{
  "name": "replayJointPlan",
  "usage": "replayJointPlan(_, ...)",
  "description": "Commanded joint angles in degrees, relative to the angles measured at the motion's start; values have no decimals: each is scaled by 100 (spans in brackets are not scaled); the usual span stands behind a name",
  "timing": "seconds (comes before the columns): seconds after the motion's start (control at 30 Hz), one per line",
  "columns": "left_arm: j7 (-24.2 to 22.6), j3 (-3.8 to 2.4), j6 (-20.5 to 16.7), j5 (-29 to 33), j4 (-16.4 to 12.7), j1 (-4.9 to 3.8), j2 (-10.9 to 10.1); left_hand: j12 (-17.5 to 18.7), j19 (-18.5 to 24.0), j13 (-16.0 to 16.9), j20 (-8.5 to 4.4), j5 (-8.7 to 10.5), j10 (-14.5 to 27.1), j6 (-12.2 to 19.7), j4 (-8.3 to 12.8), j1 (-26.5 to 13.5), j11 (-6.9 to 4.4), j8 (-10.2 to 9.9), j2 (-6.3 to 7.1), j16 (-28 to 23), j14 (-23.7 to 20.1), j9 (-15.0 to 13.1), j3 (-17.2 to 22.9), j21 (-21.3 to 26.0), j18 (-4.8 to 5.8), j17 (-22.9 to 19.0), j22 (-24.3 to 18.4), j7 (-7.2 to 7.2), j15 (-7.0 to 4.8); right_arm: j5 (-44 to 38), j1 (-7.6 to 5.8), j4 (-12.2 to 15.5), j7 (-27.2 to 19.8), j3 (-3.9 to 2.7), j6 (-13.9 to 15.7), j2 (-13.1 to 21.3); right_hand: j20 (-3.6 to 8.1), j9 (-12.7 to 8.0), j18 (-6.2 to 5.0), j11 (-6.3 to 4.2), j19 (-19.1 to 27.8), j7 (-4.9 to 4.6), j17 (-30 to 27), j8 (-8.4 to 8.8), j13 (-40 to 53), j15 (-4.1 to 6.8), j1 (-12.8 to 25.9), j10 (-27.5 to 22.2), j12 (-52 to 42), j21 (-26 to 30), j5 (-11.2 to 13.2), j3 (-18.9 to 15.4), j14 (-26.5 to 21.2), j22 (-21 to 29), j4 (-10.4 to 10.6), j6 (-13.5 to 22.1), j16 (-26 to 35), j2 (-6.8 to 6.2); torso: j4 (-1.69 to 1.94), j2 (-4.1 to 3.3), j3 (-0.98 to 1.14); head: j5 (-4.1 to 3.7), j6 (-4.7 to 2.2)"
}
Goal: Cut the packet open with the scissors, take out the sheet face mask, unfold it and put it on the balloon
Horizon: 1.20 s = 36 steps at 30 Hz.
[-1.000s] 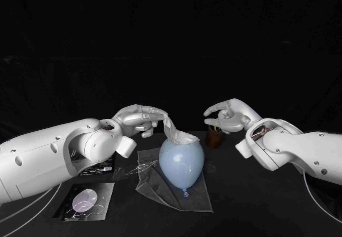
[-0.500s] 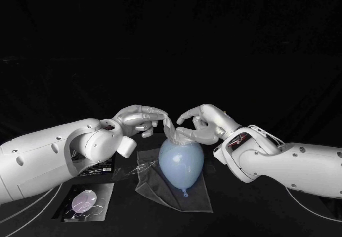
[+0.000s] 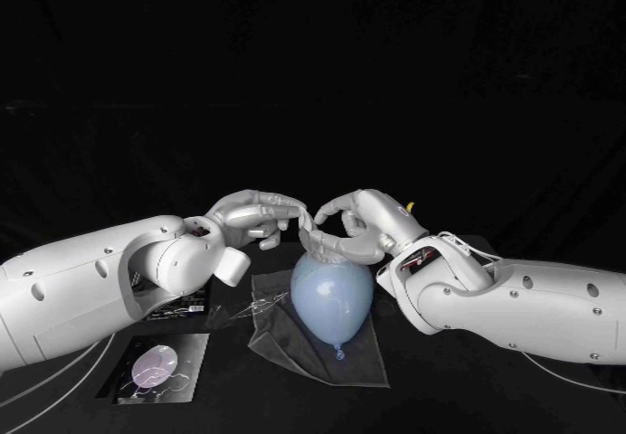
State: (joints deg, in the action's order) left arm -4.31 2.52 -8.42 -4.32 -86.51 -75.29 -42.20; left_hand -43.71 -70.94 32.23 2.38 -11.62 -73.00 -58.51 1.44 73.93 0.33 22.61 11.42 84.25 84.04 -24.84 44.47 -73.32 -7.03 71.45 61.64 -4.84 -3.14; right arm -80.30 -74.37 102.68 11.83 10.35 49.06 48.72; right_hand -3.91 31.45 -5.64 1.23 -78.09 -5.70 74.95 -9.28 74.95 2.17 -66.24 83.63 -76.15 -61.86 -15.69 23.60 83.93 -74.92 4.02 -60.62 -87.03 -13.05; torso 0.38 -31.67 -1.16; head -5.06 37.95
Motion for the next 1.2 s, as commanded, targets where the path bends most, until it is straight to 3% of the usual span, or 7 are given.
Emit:
replayJointPlan(0.03,-35,-8,-1,38,-16,-17,12,19,-1,-5,-15,-21,-30,-9,14,-7,-25,20,-68,16,133,-861,15,-17,69,5,9,-14,-32,-381,20,-41,326,-4,-7,-56,5,-15,19,-5,16,-8,890,-11,586,29,32,78,51,76,71,-65,461,-637,74,13,27,-76,4,-1,2,13,2)
replayJointPlan(0.77,-20,-9,56,38,-27,-17,7,27,-6,-14,-15,-21,-27,-7,15,-10,-24,20,-71,20,136,-866,14,-22,70,18,17,-14,-32,-652,90,-193,535,-5,-81,-266,2,-15,15,-15,28,10,880,-56,589,33,-21,74,55,104,154,-223,457,-641,180,-19,36,-73,2,-2,4,14,9)
replayJointPlan(0.93,-9,-9,67,37,-38,-18,3,27,-6,-14,-15,-21,-27,-7,15,-10,-24,20,-71,20,136,-866,14,-22,70,18,17,-14,-32,-726,93,-234,613,-6,-44,-312,14,-20,17,-31,13,28,895,-120,596,48,-193,81,53,102,730,-388,463,-660,336,-31,32,34,3,4,3,16,13)
replayJointPlan(1.2,7,-9,90,29,-57,-18,-3,27,-6,-14,-15,-21,-27,-7,15,-10,-24,20,-71,20,136,-866,14,-22,70,18,17,-14,-32,-861,100,-266,729,-8,92,-368,26,-1,28,-58,-23,65,947,-202,626,66,-259,106,7,38,763,-443,477,-686,406,-114,4,74,1,2,2,18,9)
